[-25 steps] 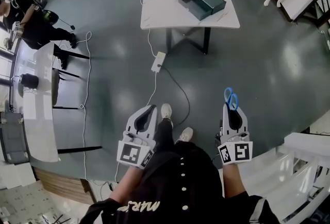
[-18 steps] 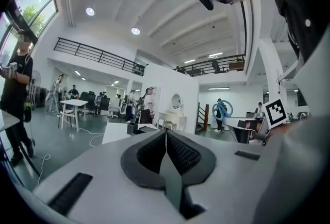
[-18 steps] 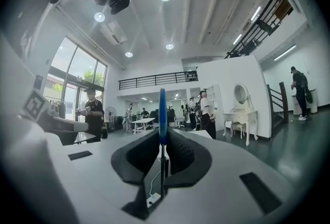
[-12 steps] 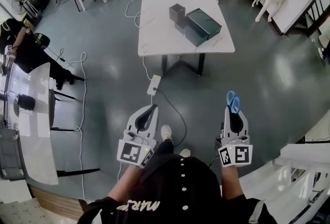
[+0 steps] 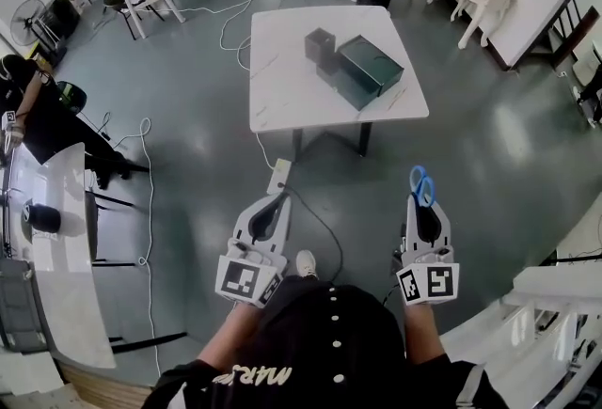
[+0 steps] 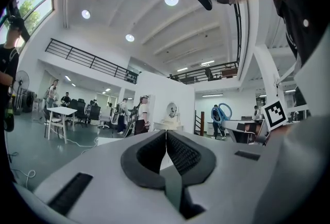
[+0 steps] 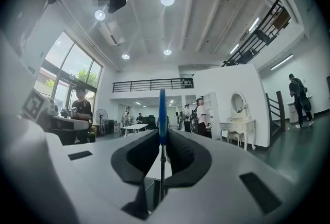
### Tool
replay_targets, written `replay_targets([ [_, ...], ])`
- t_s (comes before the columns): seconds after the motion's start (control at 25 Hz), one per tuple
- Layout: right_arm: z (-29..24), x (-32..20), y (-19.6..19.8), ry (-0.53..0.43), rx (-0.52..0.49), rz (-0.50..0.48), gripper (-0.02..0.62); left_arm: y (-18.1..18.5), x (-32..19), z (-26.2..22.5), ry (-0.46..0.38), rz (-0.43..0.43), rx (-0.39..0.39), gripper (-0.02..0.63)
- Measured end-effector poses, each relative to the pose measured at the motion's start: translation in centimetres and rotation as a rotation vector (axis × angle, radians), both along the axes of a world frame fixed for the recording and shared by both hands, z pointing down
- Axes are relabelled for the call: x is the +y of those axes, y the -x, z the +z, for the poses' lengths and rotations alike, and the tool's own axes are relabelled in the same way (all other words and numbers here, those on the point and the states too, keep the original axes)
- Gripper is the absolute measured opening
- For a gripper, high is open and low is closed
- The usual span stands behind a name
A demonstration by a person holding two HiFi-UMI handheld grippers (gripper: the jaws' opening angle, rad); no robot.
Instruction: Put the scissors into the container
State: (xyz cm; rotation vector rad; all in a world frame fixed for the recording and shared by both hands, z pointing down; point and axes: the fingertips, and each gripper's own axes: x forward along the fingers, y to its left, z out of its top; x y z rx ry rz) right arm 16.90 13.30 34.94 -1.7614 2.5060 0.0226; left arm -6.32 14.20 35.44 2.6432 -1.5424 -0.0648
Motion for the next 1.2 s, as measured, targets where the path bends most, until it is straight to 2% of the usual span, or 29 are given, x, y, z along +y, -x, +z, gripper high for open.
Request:
replay_targets([
  [0.56,0.9,-4.5,2.6,0.011,0.012,0.064,0.052,2.7,-5.9,1.5,0.008,0.070,0.001,0.031],
  [0.88,2.2,-6.4,2.8,0.036,0.001,0.077,0.052,2.9,-8.1,2.7,0.035,0.081,-0.008,0.030],
  [1.2,2.5,-12.0,2.7,0.037,-0.011,0.062,0.052,2.9,-13.3,2.8,0.038,0.060,-0.017,0.030],
])
